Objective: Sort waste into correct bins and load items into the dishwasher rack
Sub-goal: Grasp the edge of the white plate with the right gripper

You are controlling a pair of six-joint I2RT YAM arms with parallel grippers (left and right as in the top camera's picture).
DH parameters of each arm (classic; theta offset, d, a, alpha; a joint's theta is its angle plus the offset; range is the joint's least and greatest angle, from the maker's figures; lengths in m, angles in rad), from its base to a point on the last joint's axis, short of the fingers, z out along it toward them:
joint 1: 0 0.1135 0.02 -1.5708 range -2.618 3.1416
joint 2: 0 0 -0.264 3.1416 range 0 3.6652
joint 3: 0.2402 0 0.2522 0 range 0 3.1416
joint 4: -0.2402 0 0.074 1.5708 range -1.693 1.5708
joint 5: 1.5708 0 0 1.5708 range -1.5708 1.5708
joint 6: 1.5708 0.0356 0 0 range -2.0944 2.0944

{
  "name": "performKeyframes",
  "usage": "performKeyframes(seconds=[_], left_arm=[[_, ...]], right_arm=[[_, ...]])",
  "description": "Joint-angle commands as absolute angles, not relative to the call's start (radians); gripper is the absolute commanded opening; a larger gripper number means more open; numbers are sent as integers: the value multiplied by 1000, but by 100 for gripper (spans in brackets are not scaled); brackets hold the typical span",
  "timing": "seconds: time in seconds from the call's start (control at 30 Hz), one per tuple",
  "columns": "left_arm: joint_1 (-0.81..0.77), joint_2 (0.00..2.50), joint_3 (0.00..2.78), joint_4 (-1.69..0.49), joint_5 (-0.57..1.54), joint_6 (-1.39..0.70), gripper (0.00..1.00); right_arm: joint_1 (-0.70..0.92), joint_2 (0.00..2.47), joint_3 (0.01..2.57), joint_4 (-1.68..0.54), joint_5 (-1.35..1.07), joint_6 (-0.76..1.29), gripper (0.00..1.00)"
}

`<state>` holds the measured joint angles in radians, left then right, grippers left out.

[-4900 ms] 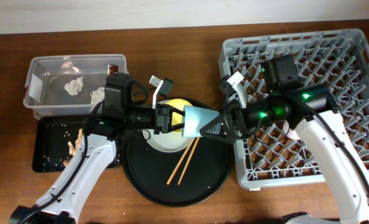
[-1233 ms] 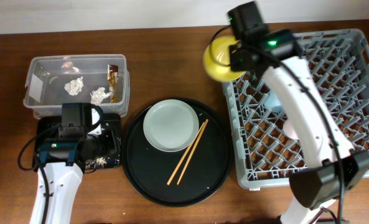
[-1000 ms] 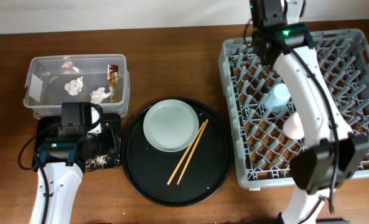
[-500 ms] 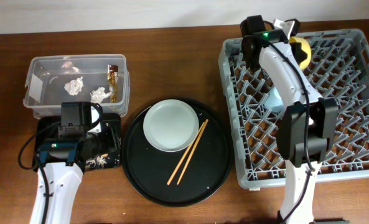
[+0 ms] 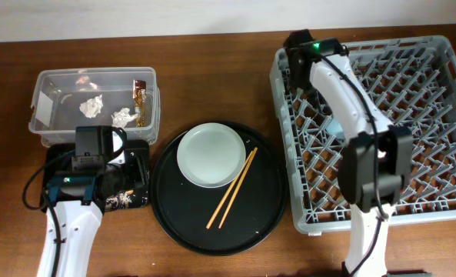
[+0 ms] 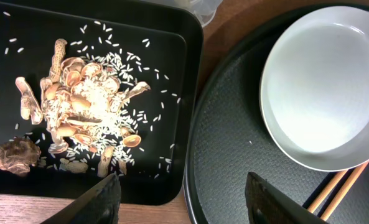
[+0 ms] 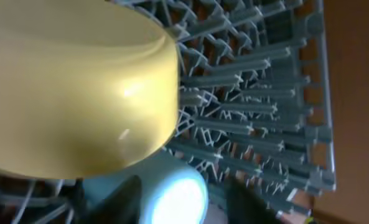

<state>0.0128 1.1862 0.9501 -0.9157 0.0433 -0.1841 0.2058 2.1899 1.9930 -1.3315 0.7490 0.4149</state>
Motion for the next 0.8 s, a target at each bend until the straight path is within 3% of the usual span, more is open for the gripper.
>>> performKeyframes(seconds=[0.0, 0.03, 0.07, 0.17, 0.23, 0.37, 0.57, 0.77], left_arm=[[16, 1176, 953, -913, 30, -197, 63], [16, 1176, 953, -914, 30, -197, 63], [16, 1176, 953, -914, 30, -197, 64], [16, 1176, 953, -921, 22, -197, 64], [16, 1176, 953, -963, -25, -232, 64], [16, 1176, 953, -1021, -57, -247, 64], [16, 1176, 953, -1034, -57, -247, 70], [16, 1176, 953, -1034, -57, -247, 71]], right_arm=[[209, 1969, 2001, -1344, 619, 427, 71], [209, 1892, 2001, -1352, 487, 406, 87], [209, 1868, 2001, -1352, 427, 376, 88], [212, 1789, 2001, -1373, -53, 203, 91], [233, 1797, 1997, -1419, -197, 187, 92], [344, 1850, 1929, -1417, -210, 188, 92], [477, 1968, 1691, -1172, -210, 233, 92], [530, 2058, 1477, -818, -206, 276, 79]])
